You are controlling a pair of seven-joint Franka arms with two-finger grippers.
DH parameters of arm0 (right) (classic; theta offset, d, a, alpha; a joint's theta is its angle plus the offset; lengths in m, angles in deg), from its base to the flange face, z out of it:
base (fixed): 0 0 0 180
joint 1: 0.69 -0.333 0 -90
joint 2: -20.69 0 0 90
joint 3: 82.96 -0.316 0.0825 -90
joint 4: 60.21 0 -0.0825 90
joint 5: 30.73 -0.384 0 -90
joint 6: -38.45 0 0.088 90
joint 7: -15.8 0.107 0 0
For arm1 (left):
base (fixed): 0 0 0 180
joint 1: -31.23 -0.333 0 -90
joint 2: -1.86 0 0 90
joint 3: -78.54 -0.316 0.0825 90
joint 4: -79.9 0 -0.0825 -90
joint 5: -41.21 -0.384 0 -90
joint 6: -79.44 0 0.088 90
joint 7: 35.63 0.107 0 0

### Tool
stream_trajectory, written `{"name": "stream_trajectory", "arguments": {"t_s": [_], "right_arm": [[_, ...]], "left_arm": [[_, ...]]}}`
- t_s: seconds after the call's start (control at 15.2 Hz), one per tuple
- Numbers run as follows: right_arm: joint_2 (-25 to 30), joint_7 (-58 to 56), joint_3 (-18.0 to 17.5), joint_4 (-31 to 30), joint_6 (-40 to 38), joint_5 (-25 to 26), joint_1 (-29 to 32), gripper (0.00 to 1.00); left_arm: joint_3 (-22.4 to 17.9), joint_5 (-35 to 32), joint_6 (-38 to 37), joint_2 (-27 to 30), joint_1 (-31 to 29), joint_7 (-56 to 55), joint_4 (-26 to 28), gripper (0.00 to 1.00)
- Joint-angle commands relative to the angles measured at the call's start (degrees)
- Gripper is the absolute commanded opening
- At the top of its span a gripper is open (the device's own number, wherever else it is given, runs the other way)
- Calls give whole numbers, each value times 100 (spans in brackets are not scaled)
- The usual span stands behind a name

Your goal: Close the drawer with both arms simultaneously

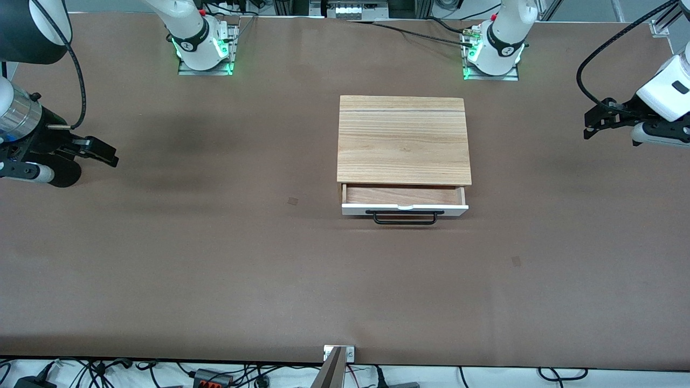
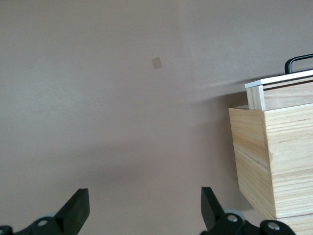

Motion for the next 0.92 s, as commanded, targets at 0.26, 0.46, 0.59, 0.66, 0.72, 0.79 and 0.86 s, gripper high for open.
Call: {"name": "stream_trajectory", "arguments": {"t_s": [0.26, 0.46, 0.59, 0.66, 0.72, 0.79, 0.86], "right_arm": [[94, -32, -82, -33, -55, 29, 68, 100], [86, -41, -91, -33, -46, 20, 68, 100], [68, 37, -117, -33, -55, 20, -19, 100], [59, 29, -117, -33, -55, 29, -37, 100], [68, 29, -117, -33, -55, 29, -29, 100], [68, 29, -109, -24, -55, 29, -29, 100], [68, 29, -109, -33, -55, 29, -29, 100]], "left_arm": [[5, -105, -62, -128, 8, -48, -235, 100], [-12, -96, -193, -119, 0, -22, -244, 100], [-21, -96, -220, -128, -9, -22, -270, 100], [-21, -105, -229, -137, -9, -22, -287, 100], [-12, -105, -264, -145, 8, -48, -296, 100], [14, -105, -299, -154, 8, -57, -314, 100], [23, -105, -316, -172, 8, -57, -366, 100]]}}
